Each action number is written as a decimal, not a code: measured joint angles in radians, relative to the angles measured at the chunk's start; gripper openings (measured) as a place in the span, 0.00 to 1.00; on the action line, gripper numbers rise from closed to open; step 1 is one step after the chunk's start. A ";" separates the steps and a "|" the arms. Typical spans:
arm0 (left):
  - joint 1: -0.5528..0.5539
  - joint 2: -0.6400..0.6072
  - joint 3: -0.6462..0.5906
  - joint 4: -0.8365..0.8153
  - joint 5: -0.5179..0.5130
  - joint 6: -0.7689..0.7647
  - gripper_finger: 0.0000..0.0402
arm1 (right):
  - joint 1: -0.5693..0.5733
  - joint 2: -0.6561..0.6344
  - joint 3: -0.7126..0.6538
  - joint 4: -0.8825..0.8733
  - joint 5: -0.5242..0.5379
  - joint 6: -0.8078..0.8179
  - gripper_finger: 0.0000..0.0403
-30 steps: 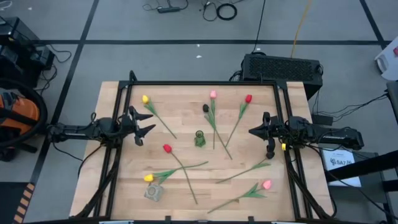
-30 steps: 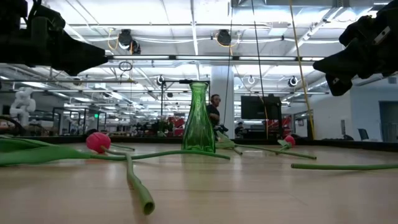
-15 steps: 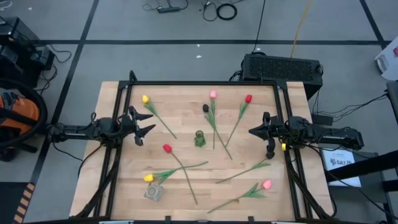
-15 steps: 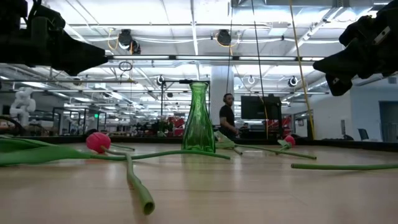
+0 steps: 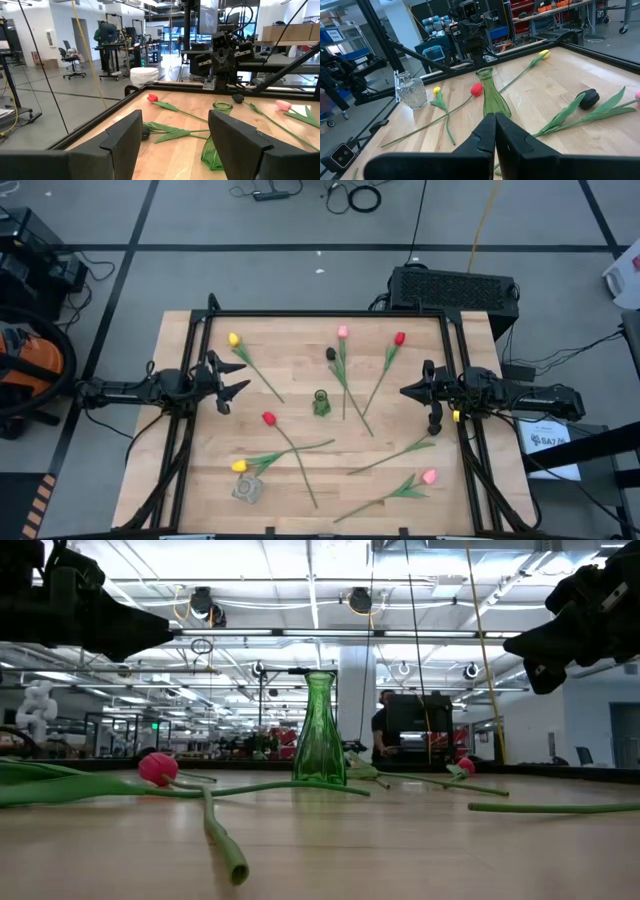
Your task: Sort flowers into vase by color
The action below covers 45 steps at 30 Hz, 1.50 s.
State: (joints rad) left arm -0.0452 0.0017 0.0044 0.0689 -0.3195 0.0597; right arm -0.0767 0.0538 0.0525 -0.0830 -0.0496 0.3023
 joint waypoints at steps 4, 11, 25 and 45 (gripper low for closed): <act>0.000 0.000 0.000 0.000 0.000 0.000 0.59 | 0.000 0.000 0.000 0.000 0.000 0.000 0.01; -0.001 0.000 0.000 0.014 0.005 -0.002 0.59 | 0.000 0.000 0.000 0.000 0.000 0.000 0.01; -0.001 0.003 0.016 0.241 -0.061 -0.415 0.59 | 0.000 0.000 0.000 0.000 0.000 0.000 0.01; 0.050 0.566 0.441 -0.414 -0.218 -0.890 0.59 | 0.000 0.000 0.000 0.000 0.000 0.000 0.01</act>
State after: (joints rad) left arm 0.0044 0.5674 0.4458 -0.3450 -0.5373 -0.8307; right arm -0.0767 0.0540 0.0523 -0.0830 -0.0494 0.3023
